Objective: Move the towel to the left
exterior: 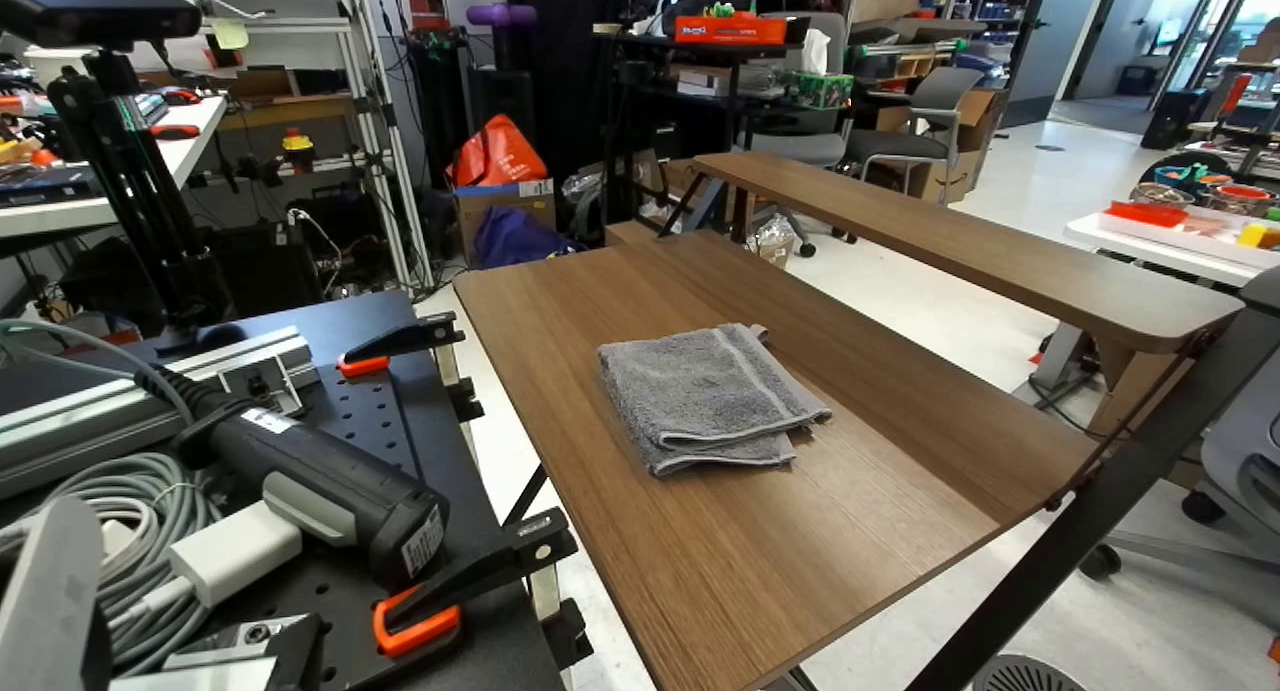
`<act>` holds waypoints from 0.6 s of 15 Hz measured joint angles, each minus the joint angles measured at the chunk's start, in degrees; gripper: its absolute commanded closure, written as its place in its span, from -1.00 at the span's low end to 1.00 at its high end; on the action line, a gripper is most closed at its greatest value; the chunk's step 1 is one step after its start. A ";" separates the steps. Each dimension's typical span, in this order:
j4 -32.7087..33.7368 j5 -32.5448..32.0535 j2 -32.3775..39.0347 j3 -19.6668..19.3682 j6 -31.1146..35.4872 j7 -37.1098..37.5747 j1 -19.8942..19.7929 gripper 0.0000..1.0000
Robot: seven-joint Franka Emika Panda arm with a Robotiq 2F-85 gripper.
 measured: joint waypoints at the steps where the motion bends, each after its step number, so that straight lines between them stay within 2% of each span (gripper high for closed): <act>1: -0.23 -0.62 1.62 1.47 2.59 1.65 0.53 -1.00; 5: -2.03 -4.24 8.39 5.82 13.15 7.43 3.16 -1.00; 9: -2.50 -8.89 15.84 7.17 22.39 14.20 5.37 -1.00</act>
